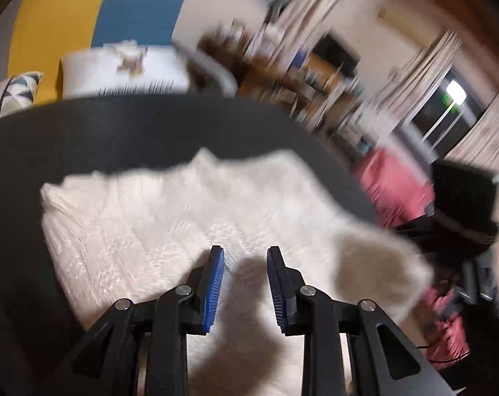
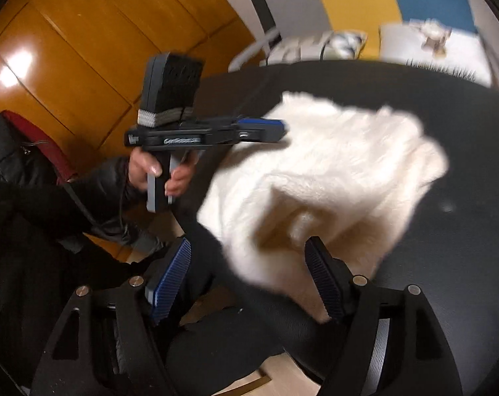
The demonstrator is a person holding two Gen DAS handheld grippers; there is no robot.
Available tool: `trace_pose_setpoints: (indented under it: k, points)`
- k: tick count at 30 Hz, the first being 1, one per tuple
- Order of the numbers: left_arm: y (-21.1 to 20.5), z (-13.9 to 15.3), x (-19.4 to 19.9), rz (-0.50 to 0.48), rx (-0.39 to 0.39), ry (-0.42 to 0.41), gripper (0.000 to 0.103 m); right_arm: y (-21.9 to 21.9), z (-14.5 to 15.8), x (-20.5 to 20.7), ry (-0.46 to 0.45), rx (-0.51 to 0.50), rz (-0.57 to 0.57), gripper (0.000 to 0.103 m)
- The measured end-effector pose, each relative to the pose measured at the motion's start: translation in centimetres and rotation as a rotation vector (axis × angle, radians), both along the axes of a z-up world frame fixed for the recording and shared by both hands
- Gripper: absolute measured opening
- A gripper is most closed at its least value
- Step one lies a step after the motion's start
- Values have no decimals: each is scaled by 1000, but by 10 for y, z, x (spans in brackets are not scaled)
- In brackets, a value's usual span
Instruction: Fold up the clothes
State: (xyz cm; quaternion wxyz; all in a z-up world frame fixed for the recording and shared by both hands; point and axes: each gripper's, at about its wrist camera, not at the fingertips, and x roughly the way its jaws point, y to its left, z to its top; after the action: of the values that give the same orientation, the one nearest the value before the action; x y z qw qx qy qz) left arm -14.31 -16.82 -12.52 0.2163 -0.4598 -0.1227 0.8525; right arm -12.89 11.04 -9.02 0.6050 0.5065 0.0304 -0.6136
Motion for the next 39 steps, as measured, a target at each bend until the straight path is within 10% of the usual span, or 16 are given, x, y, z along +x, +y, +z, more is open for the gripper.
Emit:
trace_pose_setpoints:
  k: [6, 10, 17, 27, 33, 39]
  points:
    - [-2, 6, 15, -143, -234, -18, 26, -32, -45, 41, -201, -78, 218, 75]
    - [-2, 25, 28, -150, -250, 6, 26, -10, -79, 48, -267, -40, 108, 66]
    - [70, 32, 37, -310, -242, 144, 26, 6, -45, 43, -165, -145, -58, 74]
    - [109, 0, -22, -325, -203, 31, 26, -39, -48, 52, -268, -236, 139, 77]
    - [56, 9, -25, -156, 74, 25, 26, 5, -59, 40, -257, -83, -107, 74]
    - [8, 32, 36, -37, 68, 169, 26, 49, -22, -13, -186, -268, -444, 74]
